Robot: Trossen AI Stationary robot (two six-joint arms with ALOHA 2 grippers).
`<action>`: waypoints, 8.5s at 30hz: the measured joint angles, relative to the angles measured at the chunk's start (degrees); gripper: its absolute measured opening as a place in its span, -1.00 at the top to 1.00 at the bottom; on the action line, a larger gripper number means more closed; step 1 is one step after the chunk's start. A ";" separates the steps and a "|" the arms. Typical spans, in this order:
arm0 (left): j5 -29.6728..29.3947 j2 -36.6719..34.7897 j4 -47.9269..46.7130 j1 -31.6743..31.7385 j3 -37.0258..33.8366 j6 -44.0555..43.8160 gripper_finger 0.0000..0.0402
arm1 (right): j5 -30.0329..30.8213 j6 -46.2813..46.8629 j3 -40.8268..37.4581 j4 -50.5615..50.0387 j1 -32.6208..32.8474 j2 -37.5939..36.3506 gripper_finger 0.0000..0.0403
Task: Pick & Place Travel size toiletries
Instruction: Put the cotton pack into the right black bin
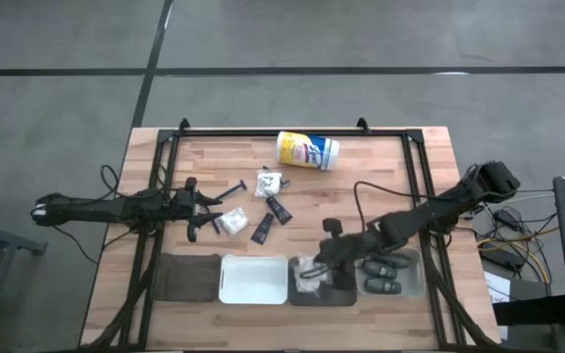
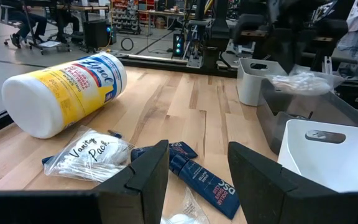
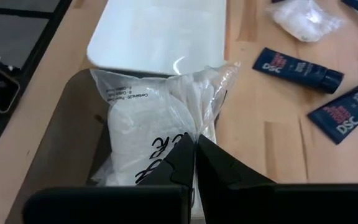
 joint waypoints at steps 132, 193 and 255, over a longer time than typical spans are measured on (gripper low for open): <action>0.21 0.41 -0.02 -0.02 0.00 0.00 0.15 | -10.83 -21.35 25.13 4.35 -36.07 32.37 -0.11; 0.21 0.45 0.00 -0.02 -0.02 0.00 0.15 | -11.78 -13.08 26.05 -3.07 -29.86 20.07 0.96; 0.19 0.43 -0.02 0.00 0.00 -0.01 0.15 | 19.95 26.61 8.15 -14.12 17.59 5.28 0.96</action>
